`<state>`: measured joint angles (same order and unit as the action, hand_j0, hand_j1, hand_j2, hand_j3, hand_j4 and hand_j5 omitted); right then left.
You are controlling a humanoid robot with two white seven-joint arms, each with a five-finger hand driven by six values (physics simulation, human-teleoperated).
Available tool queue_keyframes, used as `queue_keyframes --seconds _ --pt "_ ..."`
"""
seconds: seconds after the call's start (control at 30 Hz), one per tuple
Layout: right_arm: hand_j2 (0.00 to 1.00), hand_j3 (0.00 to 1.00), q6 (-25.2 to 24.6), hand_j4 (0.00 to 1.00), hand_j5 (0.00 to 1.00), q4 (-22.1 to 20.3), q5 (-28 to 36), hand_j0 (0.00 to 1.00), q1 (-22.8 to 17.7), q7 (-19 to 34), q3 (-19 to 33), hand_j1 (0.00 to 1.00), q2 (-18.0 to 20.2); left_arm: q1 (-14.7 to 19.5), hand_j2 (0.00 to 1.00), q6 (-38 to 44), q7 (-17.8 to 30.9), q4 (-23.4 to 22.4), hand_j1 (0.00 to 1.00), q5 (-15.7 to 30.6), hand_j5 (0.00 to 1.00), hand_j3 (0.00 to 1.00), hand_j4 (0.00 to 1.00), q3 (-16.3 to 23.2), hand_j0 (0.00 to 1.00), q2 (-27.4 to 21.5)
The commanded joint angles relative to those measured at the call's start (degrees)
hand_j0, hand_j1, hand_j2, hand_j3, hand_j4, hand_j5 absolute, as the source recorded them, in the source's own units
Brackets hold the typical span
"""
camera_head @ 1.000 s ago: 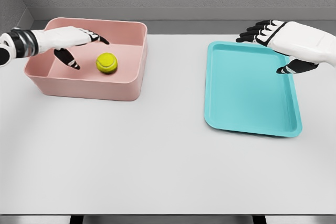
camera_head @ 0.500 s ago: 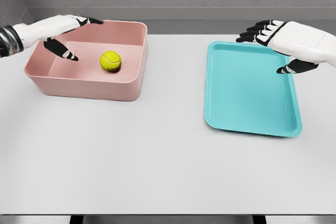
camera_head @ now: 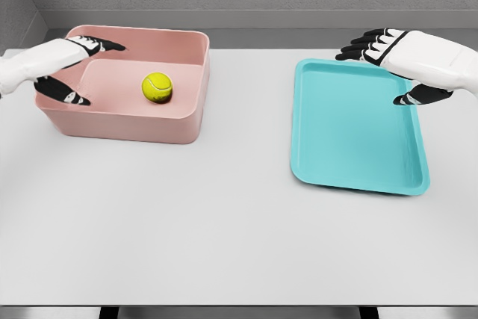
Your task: Put the tennis from the blue tray into the pink basket with both arms
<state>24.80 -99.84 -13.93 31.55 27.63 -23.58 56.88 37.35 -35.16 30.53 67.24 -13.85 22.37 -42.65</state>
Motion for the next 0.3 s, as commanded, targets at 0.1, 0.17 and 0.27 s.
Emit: queue_keyframes --seconds 0.1,0.17,0.27 --pt "1.0 1.0 -0.1 1.0 1.0 -0.1 0.2 1.0 0.0 0.0 0.0 1.0 0.1 0.0 1.0 0.2 0.0 0.2 1.0 0.5 1.0 1.0 1.0 -1.2 1.0 -0.9" --pt "1.0 1.0 -0.1 1.0 1.0 -0.1 0.2 1.0 0.0 0.0 0.0 1.0 0.1 0.0 1.0 0.2 0.0 0.2 1.0 0.5 1.0 1.0 1.0 -1.2 1.0 -0.9" --pt "1.0 1.0 -0.1 1.0 1.0 -0.1 0.2 1.0 0.0 0.0 0.0 1.0 0.1 -0.3 1.0 0.2 0.0 0.2 1.0 0.4 1.0 1.0 1.0 -1.2 1.0 -0.9"
